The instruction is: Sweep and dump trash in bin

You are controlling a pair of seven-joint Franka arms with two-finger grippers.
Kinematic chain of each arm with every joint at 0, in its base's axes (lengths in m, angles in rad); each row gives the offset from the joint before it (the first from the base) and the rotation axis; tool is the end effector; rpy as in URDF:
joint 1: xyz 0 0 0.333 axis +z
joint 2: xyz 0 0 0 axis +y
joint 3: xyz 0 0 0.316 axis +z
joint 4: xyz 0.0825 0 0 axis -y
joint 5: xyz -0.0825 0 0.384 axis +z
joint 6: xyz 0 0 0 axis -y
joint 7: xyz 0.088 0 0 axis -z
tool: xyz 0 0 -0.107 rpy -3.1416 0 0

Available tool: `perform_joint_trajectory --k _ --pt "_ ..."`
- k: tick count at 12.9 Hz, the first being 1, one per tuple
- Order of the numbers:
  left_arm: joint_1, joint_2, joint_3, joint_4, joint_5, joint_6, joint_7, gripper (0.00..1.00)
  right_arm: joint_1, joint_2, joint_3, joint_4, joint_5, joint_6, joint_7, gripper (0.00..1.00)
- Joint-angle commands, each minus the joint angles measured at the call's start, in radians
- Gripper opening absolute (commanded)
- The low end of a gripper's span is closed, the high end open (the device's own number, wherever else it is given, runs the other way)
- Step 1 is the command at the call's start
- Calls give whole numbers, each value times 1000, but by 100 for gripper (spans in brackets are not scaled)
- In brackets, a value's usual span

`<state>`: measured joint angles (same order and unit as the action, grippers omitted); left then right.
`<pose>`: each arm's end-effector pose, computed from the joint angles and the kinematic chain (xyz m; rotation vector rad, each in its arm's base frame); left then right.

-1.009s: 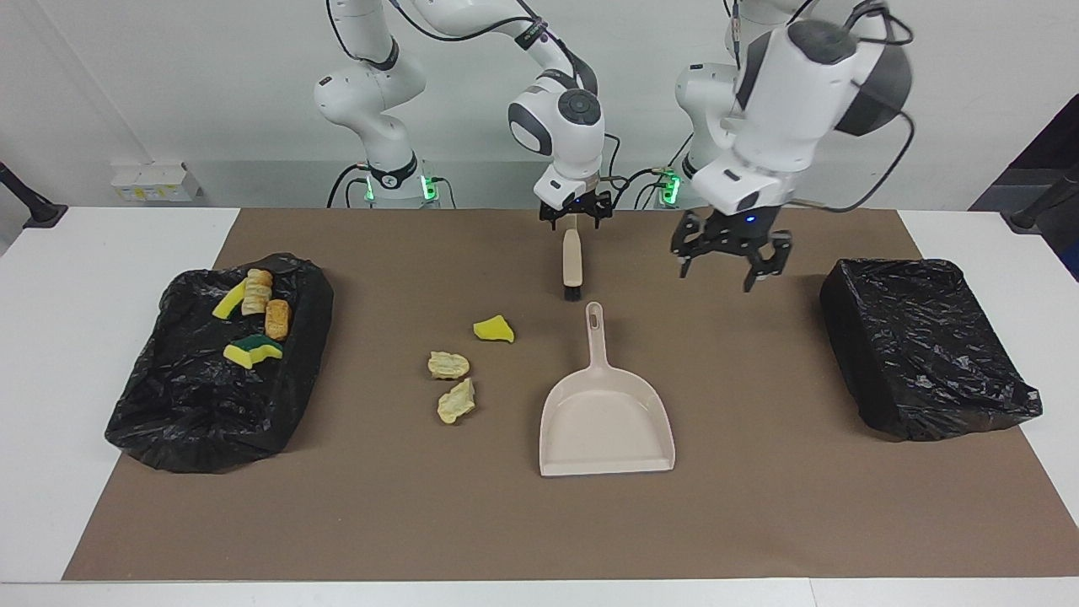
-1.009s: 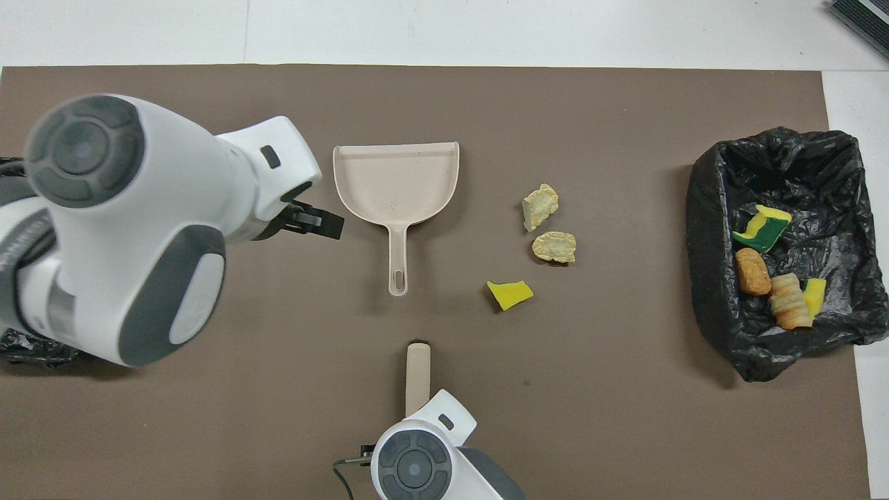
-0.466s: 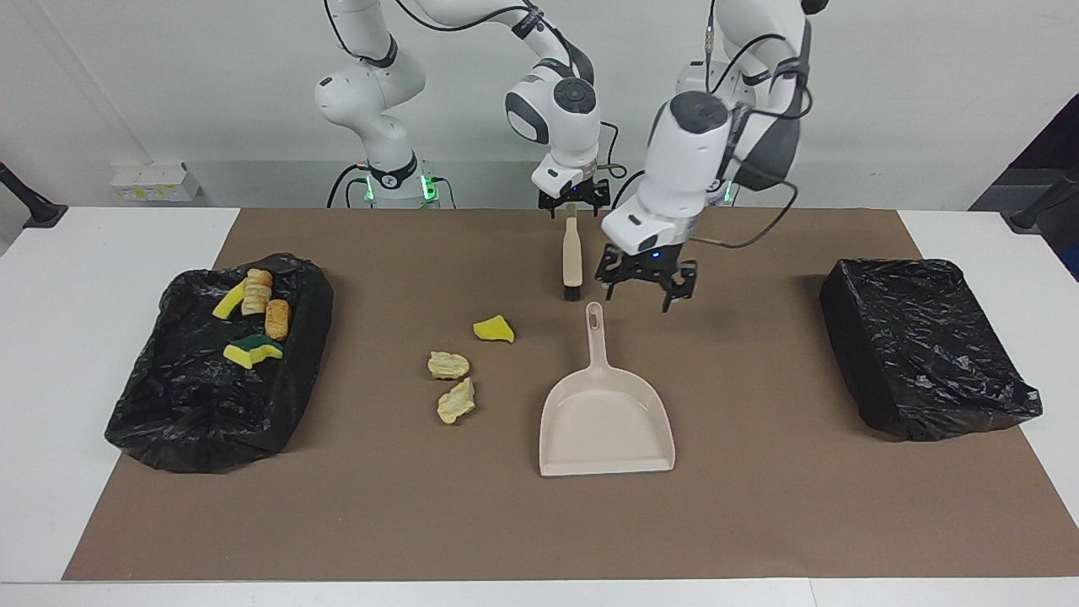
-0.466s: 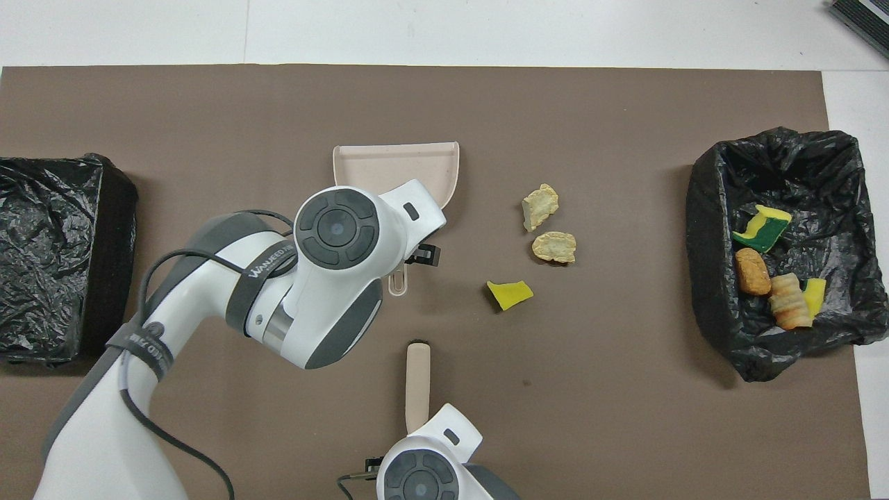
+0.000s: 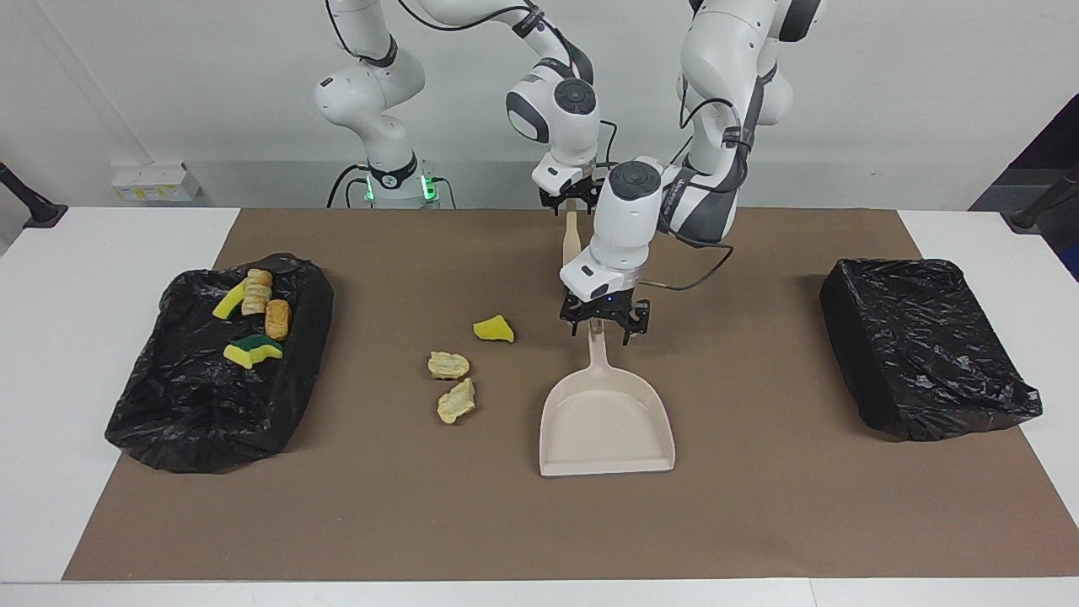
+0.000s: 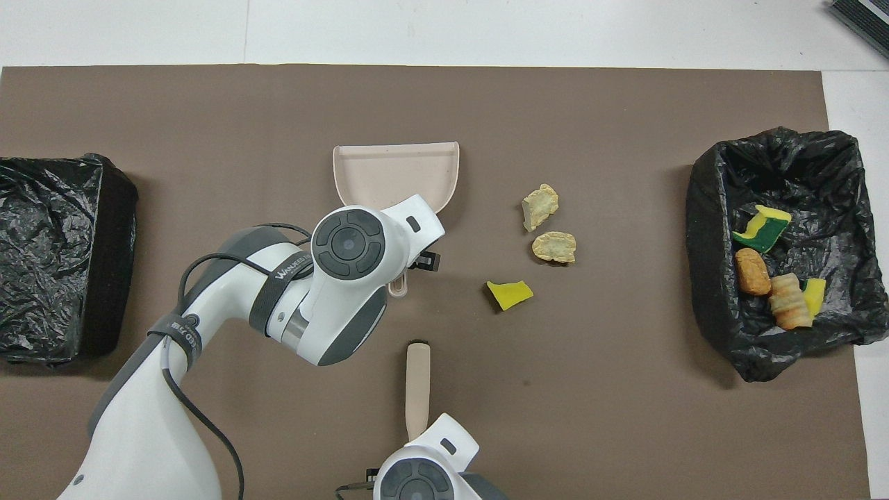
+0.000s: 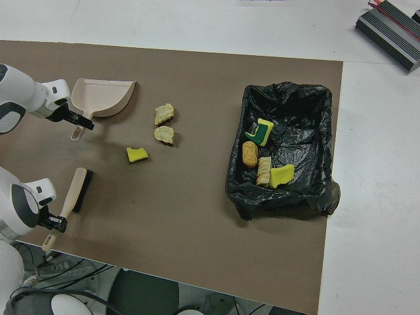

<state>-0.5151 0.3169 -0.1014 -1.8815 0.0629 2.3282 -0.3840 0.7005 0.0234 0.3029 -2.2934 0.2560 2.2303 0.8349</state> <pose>0.5228 -0.3644 0.3551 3.0604 -0.4089 0.1917 0.2660 0.4317 0.3341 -3.0696 -0.0040 0.3276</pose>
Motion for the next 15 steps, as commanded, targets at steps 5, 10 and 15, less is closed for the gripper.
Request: perform_joint_trajectory --k 5,10,15 --pt "-17 4 9 -15 29 22 -12 52 -85 -45 -15 66 -12 -179 -31 0" --pt "-17 5 9 -7 31 30 0 19 -315 -157 -15 71 -137 -380 -196 0" --pt "6 -44 20 4 95 -7 186 4 -536 -134 -15 94 -299 -362 -509 0"
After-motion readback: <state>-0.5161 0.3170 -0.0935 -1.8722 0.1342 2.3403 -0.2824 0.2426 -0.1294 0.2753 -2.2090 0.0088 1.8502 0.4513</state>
